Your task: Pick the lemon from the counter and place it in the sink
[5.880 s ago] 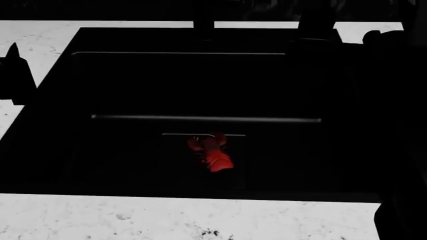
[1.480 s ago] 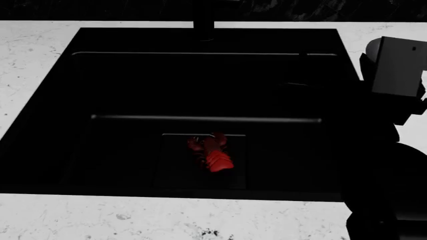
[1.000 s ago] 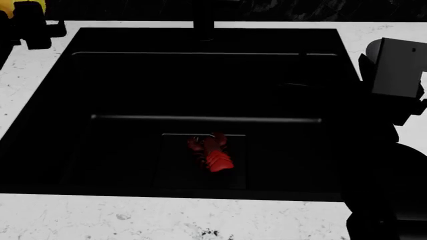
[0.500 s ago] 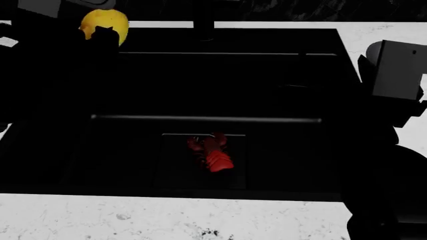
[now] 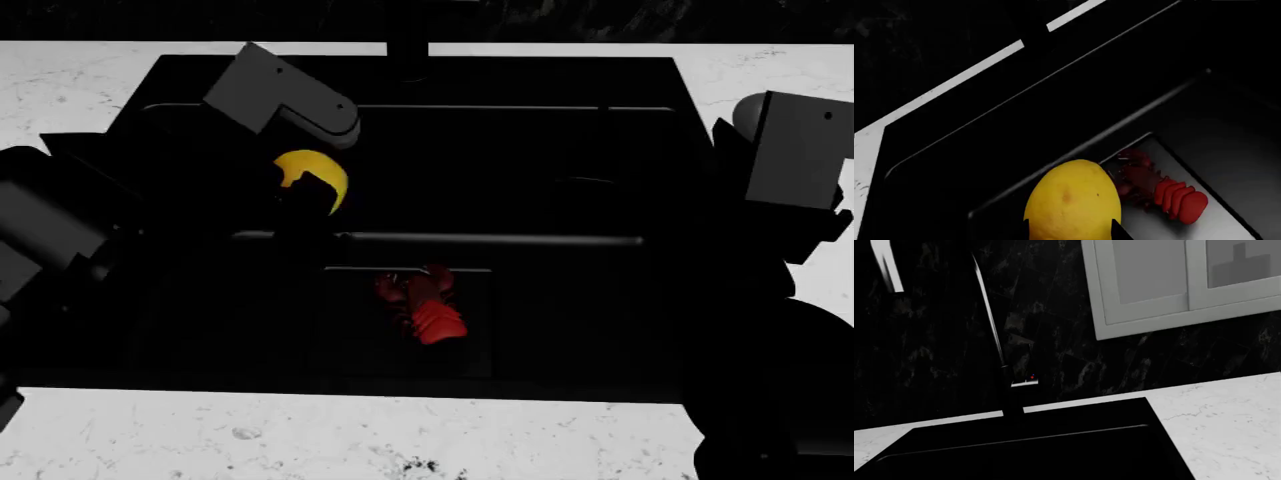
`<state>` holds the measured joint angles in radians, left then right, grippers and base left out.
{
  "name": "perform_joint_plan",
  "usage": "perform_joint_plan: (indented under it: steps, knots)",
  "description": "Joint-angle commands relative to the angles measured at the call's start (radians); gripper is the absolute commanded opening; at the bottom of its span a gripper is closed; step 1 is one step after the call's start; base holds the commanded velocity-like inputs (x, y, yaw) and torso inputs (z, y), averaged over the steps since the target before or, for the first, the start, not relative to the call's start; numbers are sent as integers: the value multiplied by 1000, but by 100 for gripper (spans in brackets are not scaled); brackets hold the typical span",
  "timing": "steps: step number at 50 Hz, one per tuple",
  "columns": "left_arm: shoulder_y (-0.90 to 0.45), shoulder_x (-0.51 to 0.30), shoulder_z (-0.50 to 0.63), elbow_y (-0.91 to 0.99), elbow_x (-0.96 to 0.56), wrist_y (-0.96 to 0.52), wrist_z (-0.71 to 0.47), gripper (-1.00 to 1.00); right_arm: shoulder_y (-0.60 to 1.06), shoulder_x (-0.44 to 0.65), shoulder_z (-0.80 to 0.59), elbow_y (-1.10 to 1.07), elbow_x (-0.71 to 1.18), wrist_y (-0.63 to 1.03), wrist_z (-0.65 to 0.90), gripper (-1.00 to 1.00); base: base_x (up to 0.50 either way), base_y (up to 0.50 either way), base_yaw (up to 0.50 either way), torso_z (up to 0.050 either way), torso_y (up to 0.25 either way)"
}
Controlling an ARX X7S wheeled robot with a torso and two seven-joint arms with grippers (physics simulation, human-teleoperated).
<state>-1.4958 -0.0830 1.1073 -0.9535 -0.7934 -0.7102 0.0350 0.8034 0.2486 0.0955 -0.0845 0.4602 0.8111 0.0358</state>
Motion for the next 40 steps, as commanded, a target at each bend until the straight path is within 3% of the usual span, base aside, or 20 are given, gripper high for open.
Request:
perform_joint_plan:
  steps: [1, 8, 33, 34, 40]
  knots:
    - [-4, 83, 292, -193, -140, 53, 69, -100, -13, 4, 5, -9, 9, 0, 5, 100, 0, 0, 0, 0, 0]
    - [28, 83, 395, -182, -155, 38, 79, -100, -9, 1, -5, 20, 4, -22, -4, 100, 0, 0, 0, 0, 0]
    - [67, 83, 383, -189, -116, -47, 180, -100, -23, 5, -7, 28, 14, -37, -2, 100, -1, 1, 1, 0, 0]
    - [65, 83, 389, -184, -106, -48, 201, 100, -24, 5, -6, 26, 15, -37, -2, 100, 0, 3, 4, 0, 0]
    - [58, 83, 381, -193, -104, -53, 194, 100, -20, 6, -11, 30, 17, -39, -3, 100, -2, 1, 3, 0, 0]
